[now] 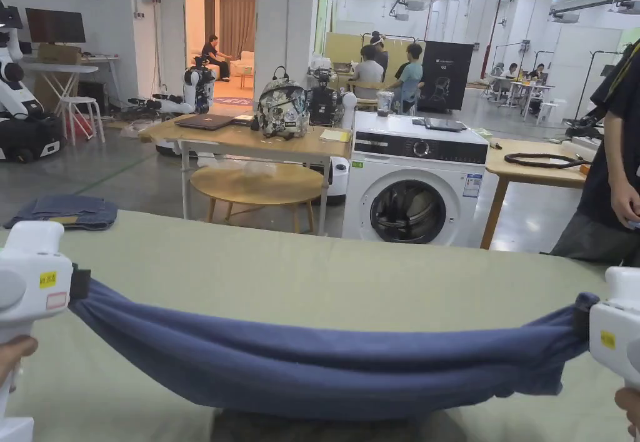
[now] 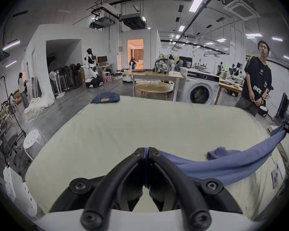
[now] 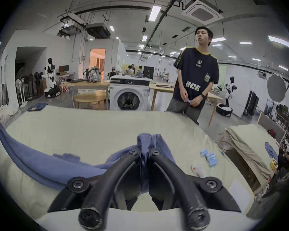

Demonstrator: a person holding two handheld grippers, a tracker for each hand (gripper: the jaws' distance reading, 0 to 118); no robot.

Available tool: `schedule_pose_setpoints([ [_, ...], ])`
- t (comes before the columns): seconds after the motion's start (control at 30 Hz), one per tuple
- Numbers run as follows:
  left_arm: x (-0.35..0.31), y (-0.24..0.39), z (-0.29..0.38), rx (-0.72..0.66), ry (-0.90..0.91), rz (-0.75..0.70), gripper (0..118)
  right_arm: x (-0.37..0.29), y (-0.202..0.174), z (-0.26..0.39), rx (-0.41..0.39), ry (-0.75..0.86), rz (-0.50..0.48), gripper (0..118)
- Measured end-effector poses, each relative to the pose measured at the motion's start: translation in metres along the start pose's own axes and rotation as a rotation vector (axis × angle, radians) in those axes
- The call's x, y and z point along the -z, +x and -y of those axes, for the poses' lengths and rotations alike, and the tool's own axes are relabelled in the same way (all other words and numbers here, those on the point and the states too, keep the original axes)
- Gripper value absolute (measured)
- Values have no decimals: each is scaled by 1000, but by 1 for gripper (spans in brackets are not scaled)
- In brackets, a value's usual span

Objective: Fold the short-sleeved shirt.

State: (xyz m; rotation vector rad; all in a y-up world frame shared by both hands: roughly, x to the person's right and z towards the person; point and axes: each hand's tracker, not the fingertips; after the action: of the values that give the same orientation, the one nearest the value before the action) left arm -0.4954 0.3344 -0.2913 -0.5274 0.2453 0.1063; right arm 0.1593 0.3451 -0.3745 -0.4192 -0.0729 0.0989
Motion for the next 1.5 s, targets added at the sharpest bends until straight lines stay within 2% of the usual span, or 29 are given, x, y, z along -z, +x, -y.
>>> schedule_pose_setpoints([
  [0.23,-40,-17,87,-45,-51,19,0,-51,4,74,-26,-45,22,5],
  [0.5,-55,-28,178,-110,-161,27,0,-70,2,145,-51,-160,23,5],
  [0.73,-41,-29,216,-63,-272,-11,0,-66,-2,183,-61,-233,39,6],
  [0.8,-42,-32,219,-72,-284,-10,5,-67,-1,187,-52,-234,42,7],
  [0.83,-44,-32,219,-72,-280,-16,10,-69,-1,188,-44,-232,43,10],
  [0.9,-51,-29,218,-46,-249,-64,34,-75,-4,189,-34,-213,49,32],
  [0.97,-59,-21,212,-29,-198,-90,37,-82,-9,186,-30,-174,51,64],
  [1.0,-64,-15,208,-30,-176,-73,37,-85,-13,184,-17,-141,49,65],
  [1.37,-61,81,176,74,7,34,37,-98,-96,156,60,30,-59,64],
  [1.4,-61,92,173,83,35,47,35,-98,-105,155,65,40,-77,60],
  [1.43,-61,101,170,92,62,57,30,-98,-112,153,71,47,-95,50],
  [1.47,-62,111,167,101,76,62,23,-98,-120,152,71,52,-101,31],
  [1.5,-62,121,166,118,101,62,19,-98,-127,151,75,57,-112,20],
])
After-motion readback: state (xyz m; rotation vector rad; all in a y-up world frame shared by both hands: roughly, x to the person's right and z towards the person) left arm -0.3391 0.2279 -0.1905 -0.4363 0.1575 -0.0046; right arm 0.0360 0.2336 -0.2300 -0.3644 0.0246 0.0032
